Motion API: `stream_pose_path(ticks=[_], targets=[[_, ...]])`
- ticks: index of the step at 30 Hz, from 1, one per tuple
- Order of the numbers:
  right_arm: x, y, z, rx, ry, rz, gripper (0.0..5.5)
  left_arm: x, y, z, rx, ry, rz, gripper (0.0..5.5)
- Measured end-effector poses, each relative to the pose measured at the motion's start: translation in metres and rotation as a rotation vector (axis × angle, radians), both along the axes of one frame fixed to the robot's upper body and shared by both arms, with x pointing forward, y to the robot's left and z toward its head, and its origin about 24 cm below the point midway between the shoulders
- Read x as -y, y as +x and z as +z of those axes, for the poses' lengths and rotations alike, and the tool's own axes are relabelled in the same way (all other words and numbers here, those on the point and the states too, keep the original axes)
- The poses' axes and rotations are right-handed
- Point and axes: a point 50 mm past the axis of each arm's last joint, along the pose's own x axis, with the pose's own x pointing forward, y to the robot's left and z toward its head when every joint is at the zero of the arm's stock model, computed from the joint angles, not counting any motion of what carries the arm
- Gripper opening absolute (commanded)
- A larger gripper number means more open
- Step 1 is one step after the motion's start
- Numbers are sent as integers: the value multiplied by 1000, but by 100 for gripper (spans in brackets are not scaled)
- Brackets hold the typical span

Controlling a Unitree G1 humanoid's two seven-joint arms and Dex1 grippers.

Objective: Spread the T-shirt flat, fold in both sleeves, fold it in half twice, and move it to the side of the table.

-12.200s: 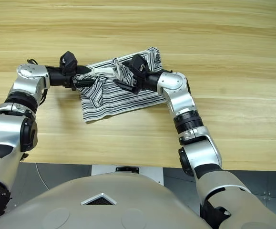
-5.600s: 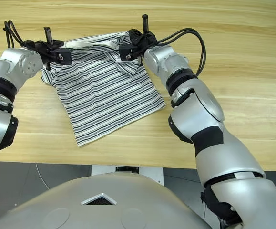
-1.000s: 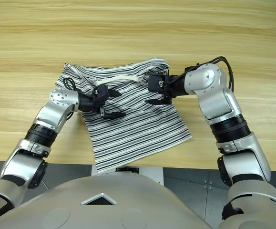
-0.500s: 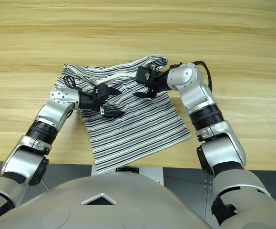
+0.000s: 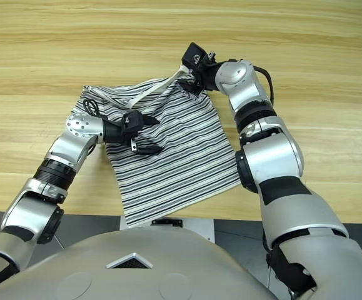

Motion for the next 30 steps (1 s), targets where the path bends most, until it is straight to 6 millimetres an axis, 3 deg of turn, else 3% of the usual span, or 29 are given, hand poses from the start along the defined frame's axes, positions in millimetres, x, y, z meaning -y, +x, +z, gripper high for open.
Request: stream_pose_path(ticks=[6, 15, 23, 30], targets=[[-14, 0, -11, 107, -133, -116, 346, -1, -3, -1, -1, -12, 11, 441], [-25, -3, -17, 184, -266, -90, 346, -3, -8, -4, -6, -21, 22, 441], [-22, -3, -13, 214, -243, -11, 346, -3, -6, -3, 0, -28, 17, 441], [-20, -6, -12, 228, -224, 68, 346, 0, -8, 12, 20, -45, -23, 441]])
